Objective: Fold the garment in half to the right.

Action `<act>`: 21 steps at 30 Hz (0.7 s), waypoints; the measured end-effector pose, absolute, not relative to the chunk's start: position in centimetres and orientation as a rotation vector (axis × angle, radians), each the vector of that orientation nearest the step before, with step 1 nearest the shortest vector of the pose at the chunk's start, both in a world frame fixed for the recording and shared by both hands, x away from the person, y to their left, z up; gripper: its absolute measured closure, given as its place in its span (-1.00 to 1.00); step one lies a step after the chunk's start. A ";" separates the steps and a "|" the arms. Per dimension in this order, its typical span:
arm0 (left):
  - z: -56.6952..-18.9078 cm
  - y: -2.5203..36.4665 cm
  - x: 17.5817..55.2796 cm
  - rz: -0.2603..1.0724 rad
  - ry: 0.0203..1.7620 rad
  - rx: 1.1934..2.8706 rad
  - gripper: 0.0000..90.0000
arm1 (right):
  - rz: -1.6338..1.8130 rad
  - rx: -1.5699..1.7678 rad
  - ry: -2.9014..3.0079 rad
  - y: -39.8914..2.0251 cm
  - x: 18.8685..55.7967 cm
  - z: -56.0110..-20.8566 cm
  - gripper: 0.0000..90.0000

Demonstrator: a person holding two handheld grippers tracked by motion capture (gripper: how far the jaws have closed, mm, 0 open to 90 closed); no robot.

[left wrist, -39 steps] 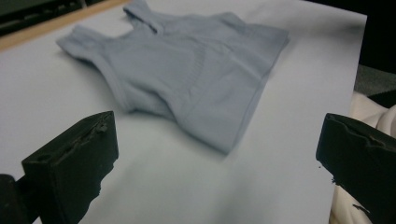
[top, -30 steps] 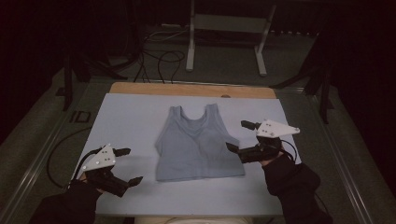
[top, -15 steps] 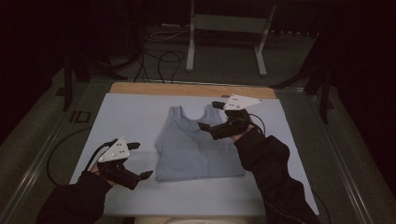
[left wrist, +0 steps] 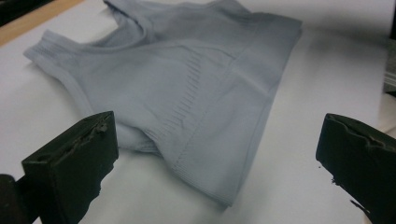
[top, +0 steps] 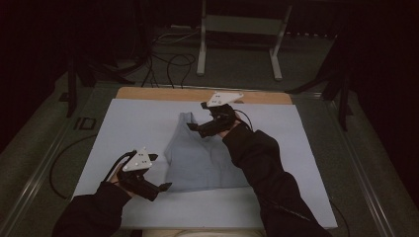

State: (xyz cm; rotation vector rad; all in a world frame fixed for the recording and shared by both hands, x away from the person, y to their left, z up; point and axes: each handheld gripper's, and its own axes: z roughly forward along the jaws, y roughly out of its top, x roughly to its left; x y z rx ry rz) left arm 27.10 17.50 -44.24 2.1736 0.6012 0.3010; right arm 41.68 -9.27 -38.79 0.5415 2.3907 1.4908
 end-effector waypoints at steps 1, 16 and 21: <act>-44.5 17.3 27.2 0.303 0.610 2.184 -1.00 | 1.486 0.536 2.397 -8.8 42.0 -39.0 -0.79; -48.5 16.0 28.1 0.229 0.761 2.238 -1.00 | 1.454 0.596 2.472 -4.9 46.9 -42.3 -0.79; -49.4 15.3 28.0 0.220 0.815 2.252 -1.00 | 1.383 0.634 2.510 -3.6 48.3 -44.1 -0.80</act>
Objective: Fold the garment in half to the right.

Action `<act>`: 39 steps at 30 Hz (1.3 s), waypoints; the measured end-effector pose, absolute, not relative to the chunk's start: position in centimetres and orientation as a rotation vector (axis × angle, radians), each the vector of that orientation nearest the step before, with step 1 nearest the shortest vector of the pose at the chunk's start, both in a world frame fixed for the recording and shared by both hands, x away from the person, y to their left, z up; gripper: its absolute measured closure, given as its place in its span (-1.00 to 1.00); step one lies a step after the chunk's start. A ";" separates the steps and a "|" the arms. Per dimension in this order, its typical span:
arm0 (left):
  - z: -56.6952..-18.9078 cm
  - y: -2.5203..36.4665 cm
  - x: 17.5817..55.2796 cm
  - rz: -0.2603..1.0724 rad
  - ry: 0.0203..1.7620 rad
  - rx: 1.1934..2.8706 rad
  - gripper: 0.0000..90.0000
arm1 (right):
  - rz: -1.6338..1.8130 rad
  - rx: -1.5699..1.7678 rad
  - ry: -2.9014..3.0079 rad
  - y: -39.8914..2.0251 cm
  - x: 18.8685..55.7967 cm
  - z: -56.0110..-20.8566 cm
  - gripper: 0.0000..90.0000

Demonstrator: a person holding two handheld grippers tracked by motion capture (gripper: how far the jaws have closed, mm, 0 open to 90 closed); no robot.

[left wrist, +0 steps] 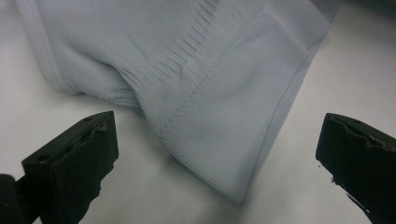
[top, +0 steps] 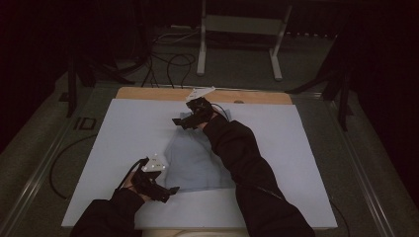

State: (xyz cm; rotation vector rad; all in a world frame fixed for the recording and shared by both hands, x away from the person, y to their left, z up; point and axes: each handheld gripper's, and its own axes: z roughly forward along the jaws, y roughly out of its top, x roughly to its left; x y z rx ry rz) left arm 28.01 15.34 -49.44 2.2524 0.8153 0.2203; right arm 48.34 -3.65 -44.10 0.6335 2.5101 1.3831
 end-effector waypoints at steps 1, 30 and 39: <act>-49.5 15.2 28.0 0.219 0.821 2.264 -1.00 | 1.373 0.647 2.518 -3.4 48.6 -44.4 -0.80; -50.8 14.4 27.7 0.171 0.993 2.297 0.26 | 0.811 0.837 2.619 1.3 55.0 -51.4 0.17; -50.6 14.3 27.8 0.152 0.999 2.291 0.79 | 0.773 0.782 2.632 1.3 54.9 -50.7 0.93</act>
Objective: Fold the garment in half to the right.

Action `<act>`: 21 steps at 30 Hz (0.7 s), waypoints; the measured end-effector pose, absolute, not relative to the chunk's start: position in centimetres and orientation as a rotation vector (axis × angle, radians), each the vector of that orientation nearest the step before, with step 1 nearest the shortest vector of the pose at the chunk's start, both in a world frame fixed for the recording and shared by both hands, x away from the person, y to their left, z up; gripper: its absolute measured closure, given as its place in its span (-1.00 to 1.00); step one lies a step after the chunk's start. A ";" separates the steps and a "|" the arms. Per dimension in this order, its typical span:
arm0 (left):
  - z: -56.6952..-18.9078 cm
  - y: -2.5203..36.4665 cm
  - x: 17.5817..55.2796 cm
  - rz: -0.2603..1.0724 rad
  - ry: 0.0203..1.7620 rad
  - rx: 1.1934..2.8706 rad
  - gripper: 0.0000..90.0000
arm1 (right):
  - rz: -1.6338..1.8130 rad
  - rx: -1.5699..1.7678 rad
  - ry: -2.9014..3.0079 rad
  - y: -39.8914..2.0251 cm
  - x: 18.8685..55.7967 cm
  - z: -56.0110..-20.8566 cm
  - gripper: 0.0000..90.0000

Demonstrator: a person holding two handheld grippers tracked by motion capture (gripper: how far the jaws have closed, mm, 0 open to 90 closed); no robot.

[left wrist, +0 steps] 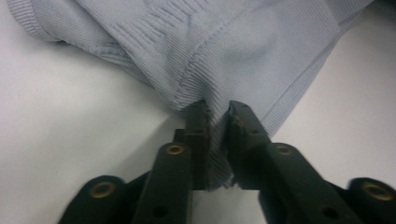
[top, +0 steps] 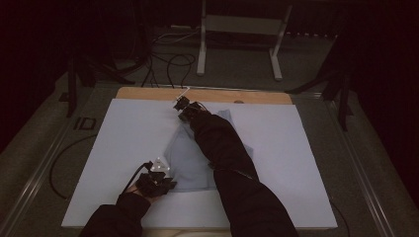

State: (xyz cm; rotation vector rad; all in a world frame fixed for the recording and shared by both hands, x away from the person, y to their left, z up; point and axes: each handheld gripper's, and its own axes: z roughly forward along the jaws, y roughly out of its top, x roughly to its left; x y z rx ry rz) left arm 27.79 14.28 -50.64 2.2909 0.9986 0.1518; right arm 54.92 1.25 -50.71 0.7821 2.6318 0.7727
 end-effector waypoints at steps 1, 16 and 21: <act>-50.6 14.3 27.8 0.151 1.001 2.290 0.81 | 0.773 0.777 2.625 1.3 54.8 -50.6 0.94; -48.6 14.0 27.6 0.168 0.951 2.265 0.89 | 0.872 0.754 2.567 0.0 54.2 -47.4 0.96; -47.9 13.4 27.7 0.175 0.921 2.267 0.89 | 0.893 0.746 2.563 -0.5 54.0 -46.4 0.96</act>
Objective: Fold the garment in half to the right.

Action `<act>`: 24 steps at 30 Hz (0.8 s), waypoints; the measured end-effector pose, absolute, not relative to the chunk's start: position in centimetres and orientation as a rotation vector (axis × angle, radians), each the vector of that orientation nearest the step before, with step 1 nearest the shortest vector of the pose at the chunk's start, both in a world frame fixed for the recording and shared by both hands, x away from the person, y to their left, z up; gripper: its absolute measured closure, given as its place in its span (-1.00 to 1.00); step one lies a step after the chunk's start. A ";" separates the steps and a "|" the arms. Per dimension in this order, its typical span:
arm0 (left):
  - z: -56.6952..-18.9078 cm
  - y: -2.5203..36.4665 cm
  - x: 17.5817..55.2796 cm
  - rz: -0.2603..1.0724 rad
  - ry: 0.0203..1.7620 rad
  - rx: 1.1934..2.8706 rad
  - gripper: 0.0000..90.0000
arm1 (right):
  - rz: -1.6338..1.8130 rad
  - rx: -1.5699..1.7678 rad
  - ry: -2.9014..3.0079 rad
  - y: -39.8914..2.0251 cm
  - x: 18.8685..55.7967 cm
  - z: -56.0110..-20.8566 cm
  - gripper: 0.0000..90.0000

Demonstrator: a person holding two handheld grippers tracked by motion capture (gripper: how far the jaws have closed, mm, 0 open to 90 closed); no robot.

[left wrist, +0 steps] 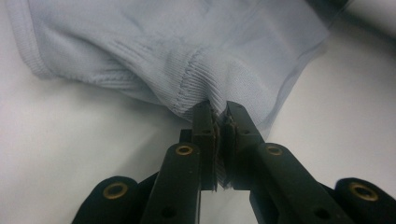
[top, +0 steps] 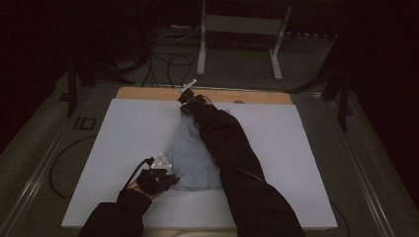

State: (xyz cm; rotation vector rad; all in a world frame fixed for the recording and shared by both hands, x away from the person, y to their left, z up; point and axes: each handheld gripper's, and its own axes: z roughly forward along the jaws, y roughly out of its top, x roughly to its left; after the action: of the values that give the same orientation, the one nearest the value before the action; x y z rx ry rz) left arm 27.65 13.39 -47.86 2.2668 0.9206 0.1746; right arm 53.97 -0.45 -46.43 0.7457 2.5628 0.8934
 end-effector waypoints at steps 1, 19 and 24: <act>-47.7 13.3 27.6 0.177 0.915 2.266 0.89 | 0.895 0.746 2.561 -0.6 54.0 -46.2 0.96; -45.8 11.0 27.8 0.198 0.827 2.293 0.89 | 0.975 0.734 2.539 -3.0 53.4 -43.8 0.96; -45.2 10.3 28.0 0.208 0.803 2.302 0.89 | 1.004 0.747 2.525 -4.0 53.4 -43.3 0.96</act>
State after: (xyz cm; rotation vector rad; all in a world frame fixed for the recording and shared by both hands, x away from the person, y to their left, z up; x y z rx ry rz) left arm 27.96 10.35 -45.18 2.3016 0.8033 0.2081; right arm 53.40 -4.05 -43.30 0.7473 2.5251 1.0041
